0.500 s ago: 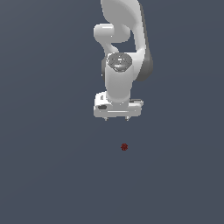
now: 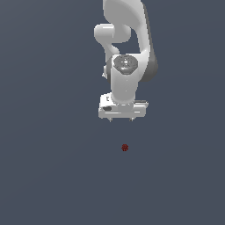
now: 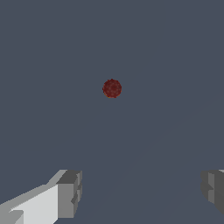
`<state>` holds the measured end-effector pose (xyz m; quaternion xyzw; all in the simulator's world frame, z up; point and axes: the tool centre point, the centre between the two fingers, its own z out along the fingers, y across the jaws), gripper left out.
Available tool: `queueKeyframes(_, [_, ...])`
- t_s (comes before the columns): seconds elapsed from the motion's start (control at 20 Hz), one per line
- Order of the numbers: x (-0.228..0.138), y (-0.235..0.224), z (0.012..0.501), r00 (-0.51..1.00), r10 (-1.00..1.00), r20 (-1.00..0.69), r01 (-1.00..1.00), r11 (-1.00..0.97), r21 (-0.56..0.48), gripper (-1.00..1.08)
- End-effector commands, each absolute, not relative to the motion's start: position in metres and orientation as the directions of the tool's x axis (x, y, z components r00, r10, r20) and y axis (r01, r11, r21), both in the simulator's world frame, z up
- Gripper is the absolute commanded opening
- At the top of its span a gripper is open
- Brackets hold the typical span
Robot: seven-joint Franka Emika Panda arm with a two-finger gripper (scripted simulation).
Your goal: Pick up the object and move it to a goal position.
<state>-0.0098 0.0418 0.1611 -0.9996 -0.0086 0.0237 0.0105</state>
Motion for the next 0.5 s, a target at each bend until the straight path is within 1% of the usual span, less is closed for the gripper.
queueKeyframes(0.0, [-0.0102, 0.0456, 0.1601, 0.999, 0.014, -0.050, 0.012, -1.000, -0.024, 1.00])
queueKeyframes(0.45, [-0.0096, 0.0446, 0.1599, 0.999, 0.007, -0.050, 0.005, -1.000, -0.023, 1.00])
